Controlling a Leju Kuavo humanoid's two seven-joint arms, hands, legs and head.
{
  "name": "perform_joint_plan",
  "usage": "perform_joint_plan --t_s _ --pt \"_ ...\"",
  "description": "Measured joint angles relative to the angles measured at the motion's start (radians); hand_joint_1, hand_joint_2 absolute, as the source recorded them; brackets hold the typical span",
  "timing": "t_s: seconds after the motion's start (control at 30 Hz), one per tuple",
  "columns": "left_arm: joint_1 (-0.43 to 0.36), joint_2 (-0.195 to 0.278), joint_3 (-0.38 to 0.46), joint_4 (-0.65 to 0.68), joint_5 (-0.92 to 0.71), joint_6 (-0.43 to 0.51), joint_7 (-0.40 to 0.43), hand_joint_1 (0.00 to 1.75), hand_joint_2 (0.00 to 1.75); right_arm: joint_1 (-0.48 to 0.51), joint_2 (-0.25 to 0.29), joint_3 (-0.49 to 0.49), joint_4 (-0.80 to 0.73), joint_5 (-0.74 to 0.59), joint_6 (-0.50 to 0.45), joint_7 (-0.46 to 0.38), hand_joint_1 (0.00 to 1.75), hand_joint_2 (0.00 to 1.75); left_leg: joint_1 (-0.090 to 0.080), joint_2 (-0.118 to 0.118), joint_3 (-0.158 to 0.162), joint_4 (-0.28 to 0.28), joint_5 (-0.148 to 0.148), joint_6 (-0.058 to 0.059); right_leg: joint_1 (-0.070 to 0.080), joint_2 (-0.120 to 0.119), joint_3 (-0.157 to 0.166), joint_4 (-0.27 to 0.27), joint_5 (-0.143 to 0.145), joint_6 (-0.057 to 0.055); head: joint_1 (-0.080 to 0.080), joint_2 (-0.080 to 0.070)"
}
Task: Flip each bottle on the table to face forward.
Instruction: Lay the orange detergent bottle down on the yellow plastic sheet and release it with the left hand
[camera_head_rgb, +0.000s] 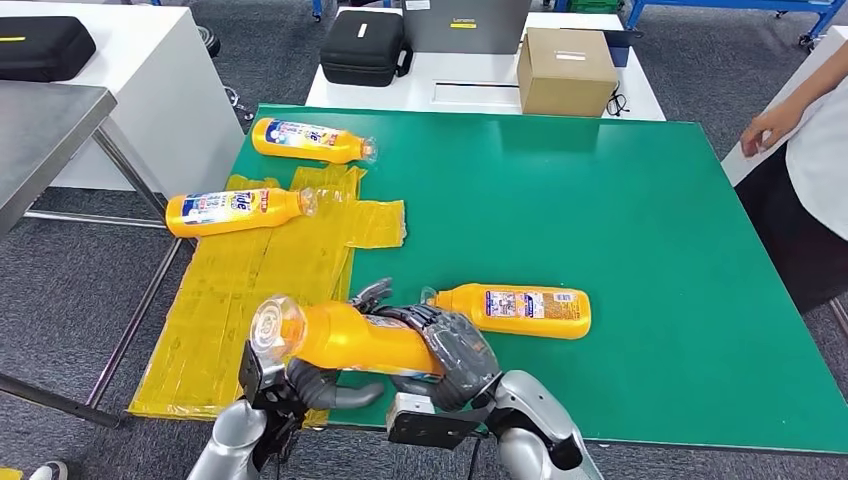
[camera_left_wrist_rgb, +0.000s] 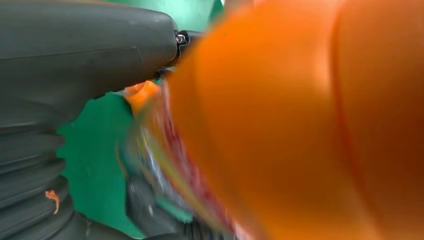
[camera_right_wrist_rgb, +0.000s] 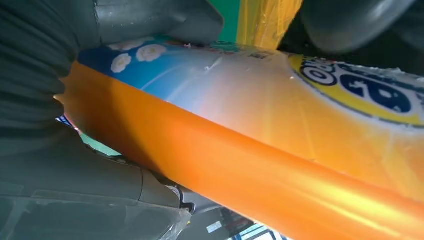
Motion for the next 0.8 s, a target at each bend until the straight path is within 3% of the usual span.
perform_joint_plan --t_s 0.5,0.8 --pt "0.004 0.048 -0.031 -0.016 -0.051 0.01 -0.075 0.0 1.75 -0.081 0.011 0.064 0.173 0.015 -0.043 0.062 1.75 1.75 0.0 0.0 0.0 0.0 0.0 0.0 0.0 0.0 -0.001 0.0 0.0 0.0 0.0 0.0" --pt "0.052 0.073 -0.027 -0.075 -0.096 0.037 -0.111 0.0 1.75 -0.088 0.017 0.083 0.219 0.036 -0.064 0.065 1.75 1.75 0.0 0.001 0.0 0.0 0.0 0.0 0.0 0.001 -0.001 0.0 0.0 0.0 0.0 0.0"
